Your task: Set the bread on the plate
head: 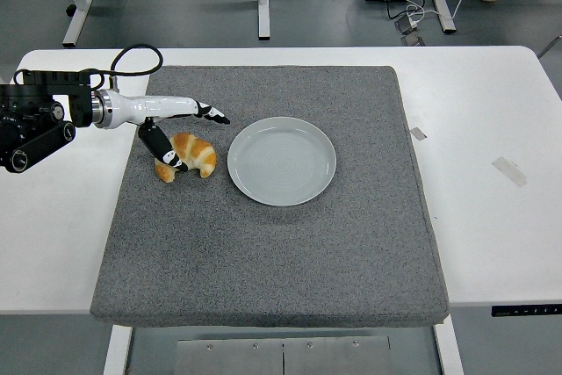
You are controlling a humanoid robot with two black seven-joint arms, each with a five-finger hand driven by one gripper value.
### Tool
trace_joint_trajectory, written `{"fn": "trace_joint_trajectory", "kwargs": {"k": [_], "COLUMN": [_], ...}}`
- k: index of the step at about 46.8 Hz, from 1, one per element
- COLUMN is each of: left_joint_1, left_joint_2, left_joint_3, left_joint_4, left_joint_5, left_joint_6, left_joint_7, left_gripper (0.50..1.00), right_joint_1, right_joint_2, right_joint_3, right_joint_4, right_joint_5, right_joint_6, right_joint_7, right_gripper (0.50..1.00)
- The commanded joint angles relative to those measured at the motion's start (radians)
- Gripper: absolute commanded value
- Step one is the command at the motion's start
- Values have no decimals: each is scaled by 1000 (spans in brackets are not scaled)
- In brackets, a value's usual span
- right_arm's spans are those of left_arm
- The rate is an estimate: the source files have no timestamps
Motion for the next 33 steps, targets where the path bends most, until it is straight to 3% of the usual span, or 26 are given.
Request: {"fn": "trace_joint_trajectory", "kwargs": {"k": [1,27,33], "left_joint_1": [-1,-1,1], "left_joint_2": [0,-17,-17], "left_joint_3": [17,49,54], "left_joint_4": [0,0,0], "left_joint_5": [1,1,3], "left_joint_6": [7,27,39], "left_joint_7": [0,0,0], "left_gripper": [857,695,687], "right_joint_1": [0,0,0], "right_joint_2": [0,0,0], "right_joint_3": [0,0,0], "right_joint_4": [0,-1,-1], "right_joint_5": [0,0,0], "right_joint_6": [0,0,0], "right_joint_7": [0,0,0], "right_gripper": [1000,1000,1000]}}
